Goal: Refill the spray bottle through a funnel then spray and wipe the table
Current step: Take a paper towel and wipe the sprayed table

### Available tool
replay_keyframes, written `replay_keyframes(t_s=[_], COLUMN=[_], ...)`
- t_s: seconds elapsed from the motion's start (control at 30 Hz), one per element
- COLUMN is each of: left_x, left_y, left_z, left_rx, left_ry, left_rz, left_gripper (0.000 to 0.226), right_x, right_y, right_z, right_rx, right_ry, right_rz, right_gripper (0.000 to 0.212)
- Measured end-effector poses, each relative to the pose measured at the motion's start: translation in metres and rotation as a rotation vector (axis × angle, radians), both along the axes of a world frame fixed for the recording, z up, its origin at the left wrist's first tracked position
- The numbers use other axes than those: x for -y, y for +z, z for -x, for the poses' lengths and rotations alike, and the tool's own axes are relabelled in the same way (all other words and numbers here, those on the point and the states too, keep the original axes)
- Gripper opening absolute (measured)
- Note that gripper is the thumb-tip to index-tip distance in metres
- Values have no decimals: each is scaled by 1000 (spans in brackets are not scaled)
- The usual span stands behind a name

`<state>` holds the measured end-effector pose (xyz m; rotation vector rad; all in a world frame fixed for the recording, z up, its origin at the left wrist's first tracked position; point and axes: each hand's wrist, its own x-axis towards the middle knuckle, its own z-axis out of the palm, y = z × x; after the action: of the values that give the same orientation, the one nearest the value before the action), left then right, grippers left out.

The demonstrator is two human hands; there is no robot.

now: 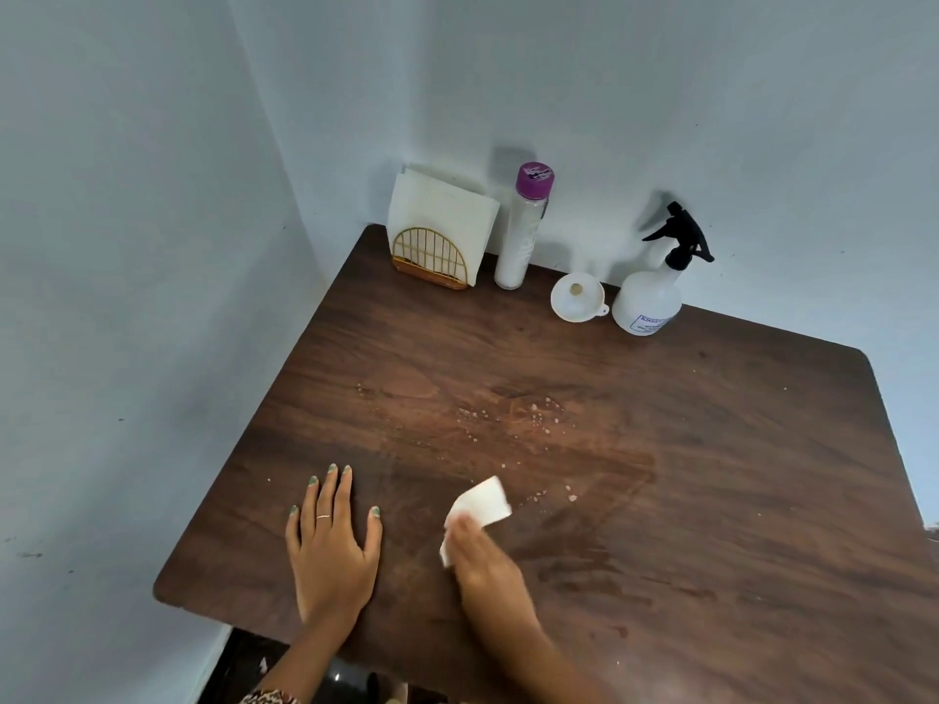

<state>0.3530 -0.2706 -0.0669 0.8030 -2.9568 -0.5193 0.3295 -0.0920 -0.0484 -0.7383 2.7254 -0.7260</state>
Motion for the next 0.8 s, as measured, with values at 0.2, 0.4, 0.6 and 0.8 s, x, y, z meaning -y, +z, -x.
replay_keyframes(t_s=[0.2,0.4,0.6,0.8], left_x=[0,1,4,1], left_y=[3,4,6,8], left_z=[0,2,5,3], left_rx=[11,34,58,83], left_ry=[4,5,28,5], left_rz=[-10,-18,-54,-77], left_gripper=[63,62,64,73], right_x=[-70,-123,-66,-58], right_y=[3,7,-19,-25], right_z=[36,110,40,0], right_rx=[-215,-91,-138,-395], right_ry=[16,-431,-392,212], right_rz=[-16,-101,109,-50], right_gripper=[29,39,33,31])
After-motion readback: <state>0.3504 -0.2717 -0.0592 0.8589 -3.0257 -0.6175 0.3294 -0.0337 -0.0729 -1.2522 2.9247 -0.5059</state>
